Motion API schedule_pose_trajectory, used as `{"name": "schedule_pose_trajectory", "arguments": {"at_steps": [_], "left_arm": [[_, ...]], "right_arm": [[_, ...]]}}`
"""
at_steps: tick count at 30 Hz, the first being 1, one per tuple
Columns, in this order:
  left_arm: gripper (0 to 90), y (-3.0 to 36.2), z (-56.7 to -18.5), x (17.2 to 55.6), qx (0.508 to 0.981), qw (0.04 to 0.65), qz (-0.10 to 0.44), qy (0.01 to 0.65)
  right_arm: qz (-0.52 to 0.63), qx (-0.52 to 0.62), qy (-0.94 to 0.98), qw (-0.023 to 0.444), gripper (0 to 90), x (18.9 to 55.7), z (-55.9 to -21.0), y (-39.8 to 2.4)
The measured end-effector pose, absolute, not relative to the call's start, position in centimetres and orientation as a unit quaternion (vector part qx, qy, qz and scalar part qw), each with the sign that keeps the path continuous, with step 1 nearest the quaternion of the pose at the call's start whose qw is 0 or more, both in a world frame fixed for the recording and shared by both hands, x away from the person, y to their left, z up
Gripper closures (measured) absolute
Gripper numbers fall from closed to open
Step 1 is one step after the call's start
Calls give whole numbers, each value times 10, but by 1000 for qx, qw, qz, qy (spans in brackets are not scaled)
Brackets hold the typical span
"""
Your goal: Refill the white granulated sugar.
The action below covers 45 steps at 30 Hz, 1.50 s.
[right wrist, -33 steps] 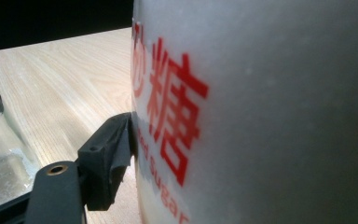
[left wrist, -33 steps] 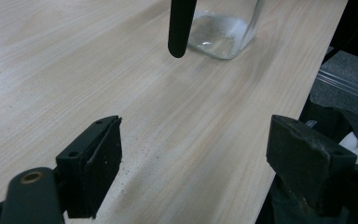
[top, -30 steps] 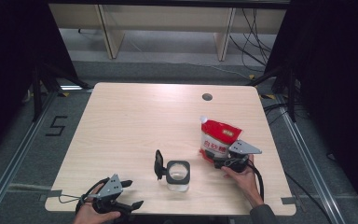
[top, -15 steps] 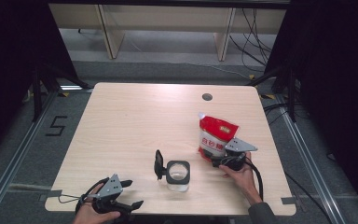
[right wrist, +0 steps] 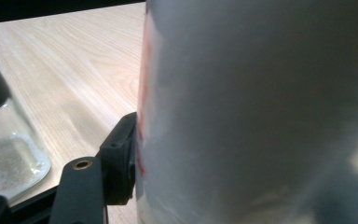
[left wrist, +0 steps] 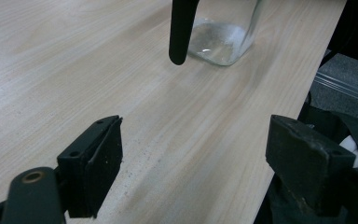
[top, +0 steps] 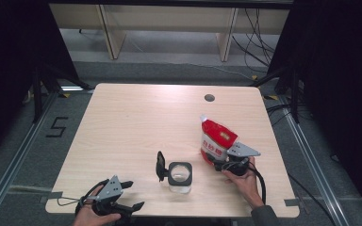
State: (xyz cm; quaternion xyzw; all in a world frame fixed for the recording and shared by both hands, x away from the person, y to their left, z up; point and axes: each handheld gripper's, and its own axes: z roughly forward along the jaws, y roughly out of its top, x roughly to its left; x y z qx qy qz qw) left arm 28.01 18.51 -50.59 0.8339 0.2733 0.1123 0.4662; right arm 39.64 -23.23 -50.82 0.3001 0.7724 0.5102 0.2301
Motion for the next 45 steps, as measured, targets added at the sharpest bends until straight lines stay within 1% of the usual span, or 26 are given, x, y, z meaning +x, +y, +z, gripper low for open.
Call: {"name": "schedule_pose_trajectory", "arguments": {"at_steps": [1,2,4,5,7,8,10,11,12,13,14,16,17,20,21,24,27,29,30,31,34,35,40,42,43,45], "left_arm": [[183,185,-506,280,835,465,113,273],[183,184,-506,279,832,464,107,283],[183,184,-507,279,836,458,104,283],[183,183,-506,279,836,459,104,281],[184,184,-506,280,839,458,107,272],[185,184,-506,281,841,456,109,269],[186,185,-505,281,842,456,108,267],[186,184,-506,280,835,466,107,273],[186,184,-507,280,835,462,106,281],[186,183,-507,279,834,462,101,283],[186,184,-506,279,837,458,102,282],[185,184,-506,281,841,457,111,269],[185,183,-507,279,836,458,106,282],[186,184,-507,280,841,452,107,279],[185,183,-507,280,840,453,106,280],[185,183,-507,280,837,462,104,274],[185,182,-507,279,839,458,102,275],[184,182,-507,279,841,456,101,273],[185,182,-507,279,842,455,103,270],[184,182,-507,280,844,455,105,266],[184,182,-506,279,836,462,101,277],[184,182,-507,279,832,468,99,280],[185,183,-506,279,845,450,99,270],[185,183,-505,280,846,450,103,267],[185,184,-506,280,843,453,104,269],[185,185,-505,280,845,451,104,269]], "right_arm": [[512,297,772,230,379,396,-509,-233],[514,308,769,221,379,393,-510,-231],[519,293,769,230,376,397,-511,-234],[519,301,771,214,375,397,-511,-234],[529,304,764,210,373,398,-512,-233],[530,290,766,221,372,402,-512,-235],[529,288,768,219,371,403,-512,-234],[530,284,767,224,371,404,-513,-233],[530,302,764,211,371,400,-513,-229],[528,299,764,217,369,401,-513,-228],[532,286,764,227,361,404,-514,-228],[532,292,763,224,342,404,-514,-227],[532,293,761,230,328,404,-514,-227],[533,301,755,235,281,406,-515,-227],[532,320,750,227,277,404,-515,-226],[531,317,752,229,260,405,-515,-226],[535,312,754,221,300,405,-515,-226],[531,297,760,228,330,407,-515,-225],[527,313,758,221,332,404,-515,-223],[523,301,763,233,333,406,-515,-225],[527,309,760,219,334,407,-515,-225],[524,311,760,224,335,407,-515,-225],[520,312,762,226,361,405,-515,-224],[524,320,759,216,372,404,-514,-224],[525,341,752,206,376,400,-514,-221],[523,336,757,202,380,400,-513,-221]]}}
